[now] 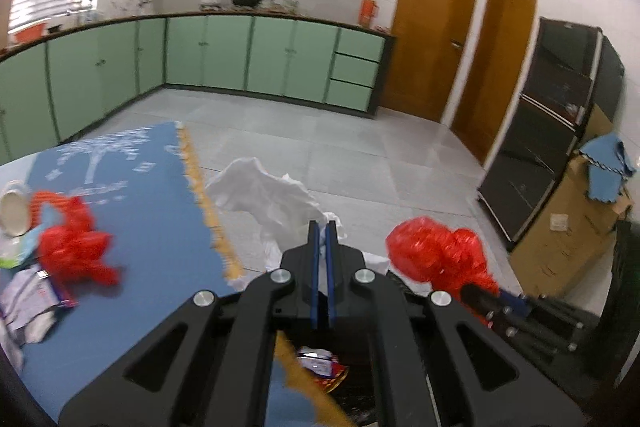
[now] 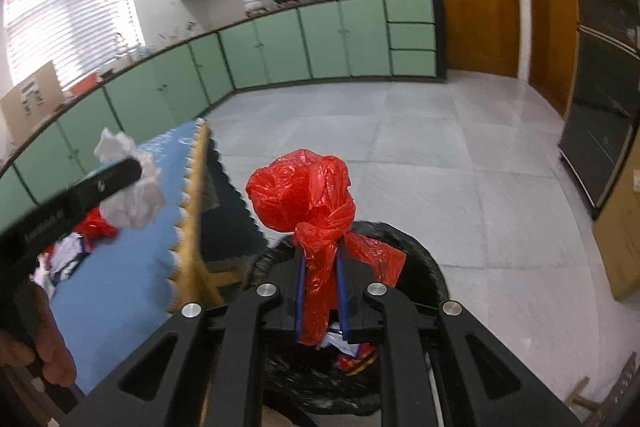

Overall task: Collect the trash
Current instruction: 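Carry both over the black bin and open both tools to drop them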

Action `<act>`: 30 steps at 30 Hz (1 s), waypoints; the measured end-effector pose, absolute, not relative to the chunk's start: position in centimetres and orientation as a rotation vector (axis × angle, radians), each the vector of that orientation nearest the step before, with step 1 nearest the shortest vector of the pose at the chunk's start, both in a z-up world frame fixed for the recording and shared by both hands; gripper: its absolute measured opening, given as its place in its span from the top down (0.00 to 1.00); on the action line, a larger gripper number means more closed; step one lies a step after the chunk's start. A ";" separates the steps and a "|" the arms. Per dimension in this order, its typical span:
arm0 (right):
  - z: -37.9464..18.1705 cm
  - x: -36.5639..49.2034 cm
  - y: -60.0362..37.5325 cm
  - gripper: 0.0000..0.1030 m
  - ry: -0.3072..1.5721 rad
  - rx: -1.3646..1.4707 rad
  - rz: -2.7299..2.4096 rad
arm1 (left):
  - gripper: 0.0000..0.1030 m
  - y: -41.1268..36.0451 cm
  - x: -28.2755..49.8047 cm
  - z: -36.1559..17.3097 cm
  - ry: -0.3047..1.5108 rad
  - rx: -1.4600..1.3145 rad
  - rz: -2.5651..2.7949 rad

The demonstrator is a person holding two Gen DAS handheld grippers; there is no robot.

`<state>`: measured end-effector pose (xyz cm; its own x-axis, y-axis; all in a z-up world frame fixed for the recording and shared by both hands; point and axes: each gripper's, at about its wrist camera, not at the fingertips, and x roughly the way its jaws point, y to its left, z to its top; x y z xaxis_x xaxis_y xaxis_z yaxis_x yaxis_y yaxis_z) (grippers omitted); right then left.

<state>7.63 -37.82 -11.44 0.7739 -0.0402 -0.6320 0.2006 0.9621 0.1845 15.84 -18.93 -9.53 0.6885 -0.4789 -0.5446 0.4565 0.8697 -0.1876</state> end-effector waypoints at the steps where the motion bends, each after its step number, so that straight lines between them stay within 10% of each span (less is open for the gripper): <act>1: -12.0 7.6 -38.4 0.88 0.687 0.252 -0.146 | 0.98 -19.8 16.3 -10.0 0.640 -0.031 -0.547; 7: -14.3 8.5 -40.2 0.81 0.740 0.265 -0.205 | 0.91 -21.9 18.0 -12.4 0.732 -0.033 -0.604; 12: -15.1 8.9 -40.6 0.51 0.751 0.279 -0.245 | 0.63 -21.4 18.1 -13.0 0.735 -0.041 -0.604; 30: -8.0 9.3 -31.9 0.15 0.567 0.178 -0.057 | 0.48 -4.9 12.9 -8.3 0.542 -0.032 -0.174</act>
<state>9.33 -31.95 -7.97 0.8422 -0.0043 -0.5391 0.1025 0.9830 0.1523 12.91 -4.95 -8.31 0.8421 -0.1733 -0.5107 0.1567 0.9847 -0.0758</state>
